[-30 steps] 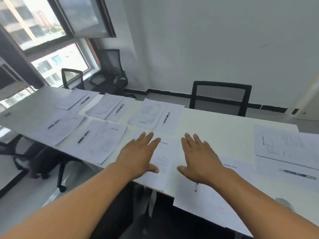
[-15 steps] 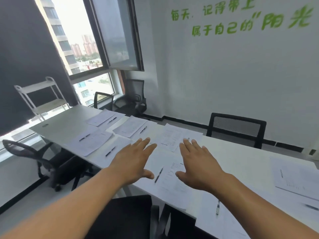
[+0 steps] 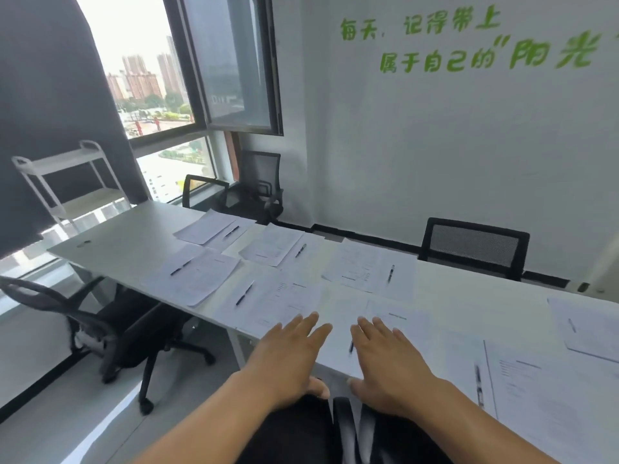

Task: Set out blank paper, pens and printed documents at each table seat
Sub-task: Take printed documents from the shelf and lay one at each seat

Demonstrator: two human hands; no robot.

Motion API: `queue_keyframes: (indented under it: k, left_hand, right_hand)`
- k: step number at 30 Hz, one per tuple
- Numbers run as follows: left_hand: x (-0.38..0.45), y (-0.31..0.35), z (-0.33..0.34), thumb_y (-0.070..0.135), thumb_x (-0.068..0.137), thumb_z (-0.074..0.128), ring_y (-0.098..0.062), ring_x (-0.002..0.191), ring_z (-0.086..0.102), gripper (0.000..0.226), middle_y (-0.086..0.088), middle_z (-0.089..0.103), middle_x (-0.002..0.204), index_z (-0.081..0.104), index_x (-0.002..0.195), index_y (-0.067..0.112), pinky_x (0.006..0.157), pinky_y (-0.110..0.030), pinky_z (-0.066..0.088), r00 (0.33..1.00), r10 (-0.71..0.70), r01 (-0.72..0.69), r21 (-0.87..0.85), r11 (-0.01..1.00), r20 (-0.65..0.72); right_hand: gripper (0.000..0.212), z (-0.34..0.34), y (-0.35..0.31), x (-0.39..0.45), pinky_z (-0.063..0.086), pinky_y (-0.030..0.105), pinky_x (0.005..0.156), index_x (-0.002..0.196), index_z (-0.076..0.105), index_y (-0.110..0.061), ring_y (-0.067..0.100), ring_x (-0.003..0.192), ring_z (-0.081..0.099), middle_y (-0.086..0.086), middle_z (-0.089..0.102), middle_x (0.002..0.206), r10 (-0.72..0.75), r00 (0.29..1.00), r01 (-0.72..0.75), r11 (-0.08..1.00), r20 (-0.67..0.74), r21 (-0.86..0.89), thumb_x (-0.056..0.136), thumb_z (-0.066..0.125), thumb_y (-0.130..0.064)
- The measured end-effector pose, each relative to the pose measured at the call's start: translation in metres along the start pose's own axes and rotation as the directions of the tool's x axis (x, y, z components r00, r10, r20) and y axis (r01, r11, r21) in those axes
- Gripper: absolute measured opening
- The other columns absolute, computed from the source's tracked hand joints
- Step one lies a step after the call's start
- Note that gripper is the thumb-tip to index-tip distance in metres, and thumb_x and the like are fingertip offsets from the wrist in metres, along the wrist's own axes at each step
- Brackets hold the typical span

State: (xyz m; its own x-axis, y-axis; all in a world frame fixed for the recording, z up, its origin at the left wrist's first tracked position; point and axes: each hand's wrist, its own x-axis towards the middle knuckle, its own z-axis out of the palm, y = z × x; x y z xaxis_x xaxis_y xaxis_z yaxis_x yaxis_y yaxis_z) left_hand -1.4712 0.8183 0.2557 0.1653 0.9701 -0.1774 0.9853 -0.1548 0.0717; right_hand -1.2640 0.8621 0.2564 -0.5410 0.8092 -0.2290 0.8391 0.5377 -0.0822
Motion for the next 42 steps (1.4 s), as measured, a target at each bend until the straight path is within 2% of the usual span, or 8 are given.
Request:
queue_keyframes:
  k: [5,8,14,20,26,31,36,42]
  left_hand:
    - [0.013,-0.011,0.005,0.068,0.088,0.077,-0.023,0.169,0.004,0.113,0.0,0.004,0.183,0.01,0.173,0.034,0.136,-0.05,0.012,0.998,0.052,-0.051,-0.029,0.998,0.024]
    - [0.026,-0.009,0.009,0.066,0.09,0.076,-0.023,0.169,0.004,0.11,0.0,0.004,0.183,0.012,0.173,0.033,0.136,-0.05,0.01,0.996,0.078,-0.076,-0.037,0.996,0.052]
    - [0.067,-0.011,0.025,0.061,0.093,0.077,-0.024,0.17,0.003,0.106,0.0,0.004,0.184,0.013,0.173,0.032,0.136,-0.05,0.01,0.983,0.094,-0.091,-0.026,0.995,0.159]
    - [0.149,-0.013,0.052,0.059,0.093,0.077,-0.024,0.17,0.003,0.108,0.0,0.003,0.184,0.011,0.174,0.031,0.136,-0.049,0.011,0.954,0.098,-0.1,-0.008,0.995,0.284]
    - [0.218,-0.014,0.099,0.058,0.091,0.079,-0.023,0.169,0.005,0.111,0.0,0.002,0.183,0.009,0.173,0.033,0.136,-0.05,0.015,0.922,0.113,-0.114,-0.018,0.993,0.372]
    - [0.253,-0.02,0.13,0.057,0.09,0.081,-0.026,0.168,0.01,0.112,-0.003,0.005,0.183,0.01,0.173,0.033,0.134,-0.052,0.02,0.901,0.145,-0.156,-0.005,0.988,0.408]
    - [0.286,-0.04,0.154,0.054,0.092,0.08,-0.027,0.165,0.016,0.106,-0.004,0.011,0.181,0.015,0.172,0.031,0.131,-0.052,0.027,0.875,0.184,-0.227,0.045,0.973,0.447]
    - [0.317,-0.051,0.183,0.055,0.095,0.078,-0.028,0.168,0.008,0.111,-0.006,-0.001,0.182,0.002,0.174,0.035,0.132,-0.049,0.027,0.85,0.228,-0.303,0.086,0.949,0.475]
  right_hand:
    - [0.084,0.006,0.001,0.007,0.02,0.051,0.132,0.166,0.023,-0.015,0.034,0.164,0.017,0.007,0.019,0.177,0.072,0.997,-0.071,0.997,0.026,-0.016,0.1,0.058,-0.052]
    - [0.07,0.011,0.014,0.013,0.034,0.048,0.123,0.153,0.039,-0.016,0.03,0.148,0.037,0.003,0.041,0.157,0.105,0.994,-0.104,0.994,0.026,-0.016,0.096,0.059,-0.051]
    - [0.063,0.034,0.048,0.038,0.039,0.045,0.118,0.147,0.043,-0.019,0.027,0.139,0.042,0.001,0.046,0.151,0.162,0.983,-0.165,0.986,0.083,0.034,0.095,0.06,-0.049]
    - [0.069,0.068,0.103,0.092,0.034,0.046,0.123,0.154,0.038,-0.017,0.031,0.148,0.036,0.004,0.04,0.159,0.171,0.971,-0.187,0.979,0.168,0.085,0.096,0.059,-0.047]
    - [0.078,0.116,0.148,0.141,0.027,0.048,0.129,0.163,0.029,-0.016,0.034,0.162,0.021,0.007,0.028,0.171,0.178,0.943,-0.213,0.972,0.283,0.099,0.098,0.059,-0.047]
    - [0.079,0.143,0.161,0.174,0.026,0.048,0.13,0.164,0.028,-0.017,0.033,0.163,0.019,0.007,0.023,0.174,0.172,0.934,-0.223,0.966,0.314,0.134,0.098,0.06,-0.048]
    - [0.092,0.172,0.167,0.206,0.022,0.053,0.132,0.169,0.014,-0.017,0.033,0.166,0.005,0.009,0.002,0.18,0.179,0.928,-0.231,0.964,0.327,0.128,0.1,0.06,-0.054]
    - [0.099,0.192,0.166,0.235,0.014,0.058,0.133,0.171,0.005,-0.019,0.033,0.167,-0.009,0.007,-0.012,0.18,0.204,0.922,-0.263,0.954,0.329,0.146,0.099,0.062,-0.057]
